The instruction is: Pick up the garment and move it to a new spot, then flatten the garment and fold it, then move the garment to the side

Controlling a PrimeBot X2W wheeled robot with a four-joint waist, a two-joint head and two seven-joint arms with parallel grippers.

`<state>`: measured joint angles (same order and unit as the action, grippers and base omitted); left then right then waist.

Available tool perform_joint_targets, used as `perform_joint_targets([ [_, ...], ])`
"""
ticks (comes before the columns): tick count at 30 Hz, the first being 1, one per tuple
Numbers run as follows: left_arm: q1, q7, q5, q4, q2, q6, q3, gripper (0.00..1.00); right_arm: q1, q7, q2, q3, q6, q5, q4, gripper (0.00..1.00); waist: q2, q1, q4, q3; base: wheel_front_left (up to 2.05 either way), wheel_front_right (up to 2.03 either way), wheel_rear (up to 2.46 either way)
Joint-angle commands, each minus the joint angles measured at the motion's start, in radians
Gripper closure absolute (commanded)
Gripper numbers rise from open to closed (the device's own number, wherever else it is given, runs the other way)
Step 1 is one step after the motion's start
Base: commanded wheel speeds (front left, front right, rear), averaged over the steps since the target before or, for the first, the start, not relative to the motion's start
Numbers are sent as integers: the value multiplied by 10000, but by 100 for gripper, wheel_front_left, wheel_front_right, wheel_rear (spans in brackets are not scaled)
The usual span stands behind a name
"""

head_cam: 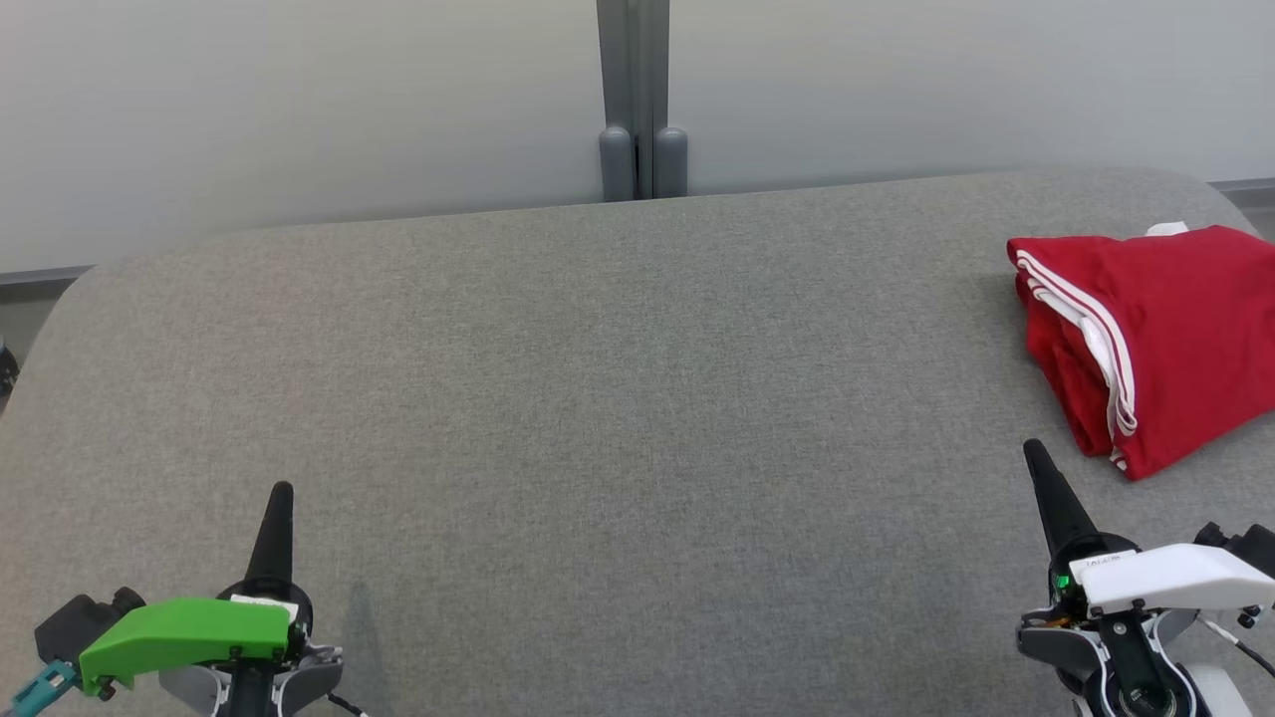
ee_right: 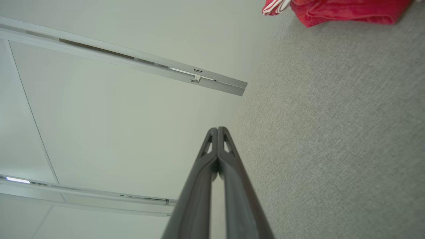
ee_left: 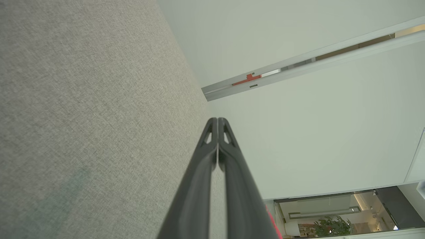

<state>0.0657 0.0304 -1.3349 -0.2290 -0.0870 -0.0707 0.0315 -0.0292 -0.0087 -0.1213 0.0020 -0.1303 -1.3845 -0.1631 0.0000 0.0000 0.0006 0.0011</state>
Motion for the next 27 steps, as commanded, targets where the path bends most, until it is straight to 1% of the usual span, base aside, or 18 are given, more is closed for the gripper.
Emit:
perform_joint_targets([
  [1, 227, 53, -260, 43, -1, -88, 99, 100, -254, 61, -67, -13, -7, -257, -14, 100, 0, 0, 0, 0, 0, 0, 0],
  [27, 453, 578, -2085, -28, 233, -374, 586, 100, -683, 256, -126, -31, -8, -2368, -579, 100, 0, 0, -4, -9, 0, 0, 0],
])
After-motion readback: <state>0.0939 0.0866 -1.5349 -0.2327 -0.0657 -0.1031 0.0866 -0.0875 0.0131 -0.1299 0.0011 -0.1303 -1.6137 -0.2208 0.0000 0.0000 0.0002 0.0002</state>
